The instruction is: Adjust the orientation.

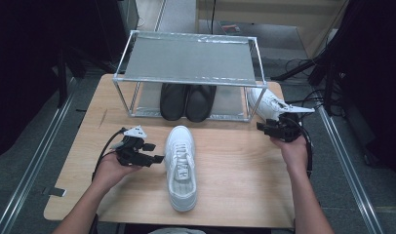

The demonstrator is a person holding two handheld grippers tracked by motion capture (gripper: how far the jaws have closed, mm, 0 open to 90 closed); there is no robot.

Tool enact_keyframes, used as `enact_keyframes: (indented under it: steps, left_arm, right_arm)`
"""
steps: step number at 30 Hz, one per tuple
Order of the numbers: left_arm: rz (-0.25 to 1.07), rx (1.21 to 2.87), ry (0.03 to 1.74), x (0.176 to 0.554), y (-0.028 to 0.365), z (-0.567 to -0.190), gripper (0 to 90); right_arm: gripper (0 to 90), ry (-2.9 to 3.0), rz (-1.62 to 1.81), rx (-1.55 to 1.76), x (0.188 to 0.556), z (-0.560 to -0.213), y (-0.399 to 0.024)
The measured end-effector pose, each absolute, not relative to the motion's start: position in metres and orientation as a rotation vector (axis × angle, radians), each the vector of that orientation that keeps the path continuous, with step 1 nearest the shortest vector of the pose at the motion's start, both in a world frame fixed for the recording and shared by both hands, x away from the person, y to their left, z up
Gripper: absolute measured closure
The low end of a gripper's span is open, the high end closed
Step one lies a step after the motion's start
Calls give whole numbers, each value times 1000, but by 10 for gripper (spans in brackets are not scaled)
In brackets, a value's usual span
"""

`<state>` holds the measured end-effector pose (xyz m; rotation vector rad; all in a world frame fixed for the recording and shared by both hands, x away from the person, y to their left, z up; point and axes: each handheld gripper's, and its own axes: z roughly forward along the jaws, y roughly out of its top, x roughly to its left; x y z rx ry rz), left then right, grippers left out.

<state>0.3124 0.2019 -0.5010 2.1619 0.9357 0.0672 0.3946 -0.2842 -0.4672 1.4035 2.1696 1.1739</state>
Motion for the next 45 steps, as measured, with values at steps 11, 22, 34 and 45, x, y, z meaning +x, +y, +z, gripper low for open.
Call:
enact_keyframes:
  steps: [11,22,34,45]
  left_arm:
    - [94,2149,925,311,202,-499,357]
    - [101,2150,917,310,203,-498,357]
    - [93,2178,917,305,203,-500,358]
    - [108,2156,949,293,215,-501,357]
  right_arm:
    - [521,2129,1135,1448,415,-451,-306]
    - [543,2098,1110,1502,427,-449,-322]
    - [567,2084,1088,1478,436,-459,-318]
    - [628,2067,1110,1540,453,-470,-317]
